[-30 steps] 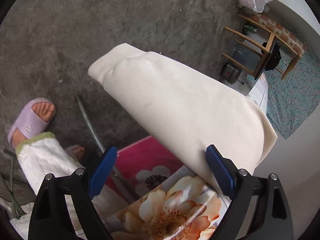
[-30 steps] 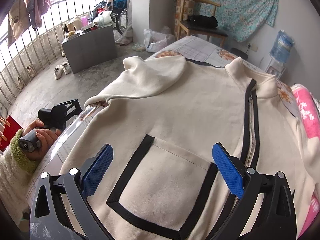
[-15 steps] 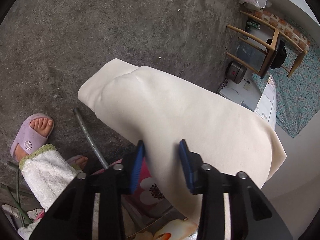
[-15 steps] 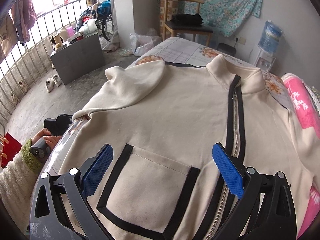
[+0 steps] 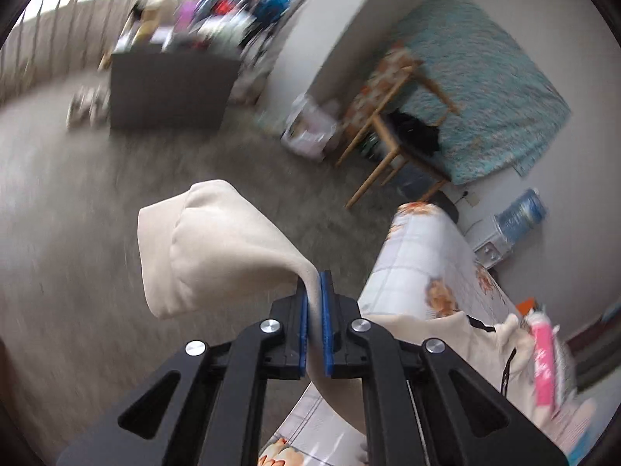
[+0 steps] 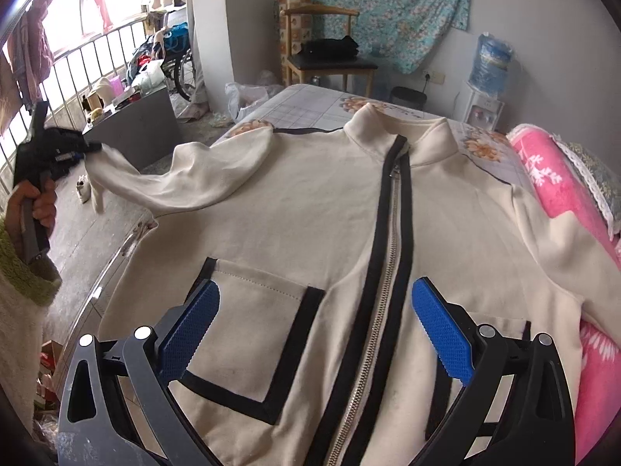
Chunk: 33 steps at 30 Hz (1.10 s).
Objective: Fold large clothes
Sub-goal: 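Grasp the beige sleeve with the left tool and lift it over the jacket front, then lay the sleeve across the jacket front and open the left tool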
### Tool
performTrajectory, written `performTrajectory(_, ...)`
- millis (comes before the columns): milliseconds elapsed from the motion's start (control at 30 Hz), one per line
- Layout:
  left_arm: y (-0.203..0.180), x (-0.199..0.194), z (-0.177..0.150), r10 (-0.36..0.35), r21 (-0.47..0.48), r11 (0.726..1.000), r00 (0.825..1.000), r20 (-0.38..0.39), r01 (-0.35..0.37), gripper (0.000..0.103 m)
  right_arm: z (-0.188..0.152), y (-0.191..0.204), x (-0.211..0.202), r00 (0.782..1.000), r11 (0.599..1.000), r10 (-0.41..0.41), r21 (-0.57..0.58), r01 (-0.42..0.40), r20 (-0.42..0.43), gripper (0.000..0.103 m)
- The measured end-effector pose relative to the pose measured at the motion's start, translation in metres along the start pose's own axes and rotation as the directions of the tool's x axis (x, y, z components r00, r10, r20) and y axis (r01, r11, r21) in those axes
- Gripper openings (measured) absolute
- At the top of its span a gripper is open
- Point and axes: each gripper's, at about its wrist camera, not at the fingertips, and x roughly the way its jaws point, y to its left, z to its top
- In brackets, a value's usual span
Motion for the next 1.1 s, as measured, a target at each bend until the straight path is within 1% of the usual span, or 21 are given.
performTrajectory(33, -0.034, -0.021, 0.002, -0.015, 0.115, 0.993, 0.998, 0.054, 0.008, 0.006, -0.002, -0.005, -0.003, 1.000, 1.000, -0.004, 0.008, 0.004, 0.005, 0.095)
performTrajectory(67, -0.068, -0.039, -0.001, -0.034, 0.224, 0.975, 0.995, 0.091, 0.013, 0.006, -0.005, -0.011, -0.006, 1.000, 1.000, -0.010, 0.018, 0.010, 0.010, 0.095)
performTrajectory(100, -0.101, -0.056, -0.009, -0.057, 0.319, 0.948, 0.992, 0.115, 0.018, 0.006, -0.007, -0.016, -0.009, 1.000, 1.000, -0.014, 0.027, 0.014, 0.014, 0.095)
performTrajectory(133, -0.130, -0.068, -0.019, -0.091, 0.401, 0.915, 0.989, 0.121, 0.035, 0.006, -0.010, -0.022, -0.011, 1.000, 0.999, -0.020, 0.039, 0.019, 0.017, 0.095)
performTrajectory(200, -0.184, -0.085, -0.051, -0.161, 0.549, 0.831, 0.983, 0.085, 0.089, 0.006, -0.017, -0.034, -0.016, 0.999, 0.997, -0.034, 0.065, 0.032, 0.022, 0.095)
performTrajectory(267, -0.223, -0.086, -0.090, -0.188, 0.647, 0.750, 0.982, 0.010, 0.136, 0.008, -0.025, -0.049, -0.021, 0.998, 0.995, -0.048, 0.094, 0.045, 0.028, 0.095)
performTrajectory(333, -0.249, -0.075, -0.129, -0.192, 0.689, 0.694, 0.976, -0.105, 0.210, 0.010, -0.033, -0.065, -0.024, 0.997, 0.990, -0.069, 0.121, 0.065, 0.026, 0.095)
performTrajectory(367, -0.255, -0.066, -0.148, -0.188, 0.691, 0.678, 0.968, -0.167, 0.251, 0.011, -0.038, -0.073, -0.024, 0.997, 0.988, -0.079, 0.136, 0.076, 0.023, 0.095)
performTrajectory(400, -0.256, -0.057, -0.167, -0.181, 0.681, 0.671, 0.956, -0.231, 0.292, 0.014, -0.044, -0.082, -0.025, 0.996, 0.984, -0.090, 0.153, 0.087, 0.017, 0.095)
performTrajectory(433, -0.258, -0.045, -0.185, -0.164, 0.668, 0.667, 0.940, -0.300, 0.329, 0.024, -0.049, -0.091, -0.024, 0.995, 0.981, -0.097, 0.170, 0.094, 0.007, 0.095)
performTrajectory(467, -0.256, -0.034, -0.203, -0.143, 0.654, 0.665, 0.920, -0.364, 0.361, 0.027, -0.054, -0.099, -0.023, 0.995, 0.977, -0.098, 0.189, 0.097, -0.004, 0.095)
performTrajectory(500, -0.250, -0.025, -0.217, -0.130, 0.635, 0.673, 0.906, -0.403, 0.379, 0.027, -0.060, -0.107, -0.023, 0.995, 0.974, -0.098, 0.206, 0.099, -0.015, 0.095)
performTrajectory(567, -0.239, -0.019, -0.235, -0.124, 0.604, 0.690, 0.887, -0.445, 0.400, 0.037, -0.068, -0.120, -0.024, 0.995, 0.968, -0.095, 0.232, 0.100, -0.030, 0.095)
performTrajectory(633, -0.226, -0.024, -0.239, -0.150, 0.566, 0.716, 0.882, -0.447, 0.408, 0.046, -0.075, -0.130, -0.025, 0.995, 0.964, -0.091, 0.246, 0.098, -0.039, 0.095)
performTrajectory(700, -0.211, -0.037, -0.236, -0.198, 0.532, 0.728, 0.877, -0.439, 0.431, 0.052, -0.078, -0.137, -0.028, 0.997, 0.962, -0.065, 0.262, 0.073, -0.040, 0.095)
performTrajectory(767, -0.198, -0.049, -0.229, -0.216, 0.514, 0.745, 0.883, -0.417, 0.425, 0.056, -0.076, -0.140, -0.031, 0.999, 0.958, -0.009, 0.286, 0.018, -0.035, 0.095)
performTrajectory(833, -0.180, -0.054, -0.217, -0.187, 0.500, 0.776, 0.898, -0.399, 0.384, 0.057, -0.070, -0.141, -0.036, 0.998, 0.951, 0.062, 0.305, -0.051, -0.027, 0.095)
performTrajectory(900, -0.165, -0.051, -0.209, -0.137, 0.476, 0.817, 0.912, -0.386, 0.324, 0.057, -0.058, -0.137, -0.039, 0.992, 0.945, 0.128, 0.304, -0.118, -0.015, 0.095)
performTrajectory(967, -0.151, -0.041, -0.205, -0.054, 0.469, 0.852, 0.929, -0.366, 0.234, 0.057, -0.043, -0.132, -0.037, 0.985, 0.943, 0.173, 0.289, -0.162, -0.013, 0.095)
performTrajectory(1067, -0.136, -0.021, -0.203, 0.050, 0.459, 0.880, 0.936, -0.349, 0.124, 0.057, -0.018, -0.129, -0.017, 0.977, 0.941, 0.209, 0.281, -0.190, -0.038, 0.095)
performTrajectory(1100, -0.133, -0.016, -0.203, 0.059, 0.451, 0.885, 0.934, -0.353, 0.115, 0.057, -0.009, -0.129, -0.005, 0.971, 0.936, 0.231, 0.287, -0.206, -0.055, 0.095)
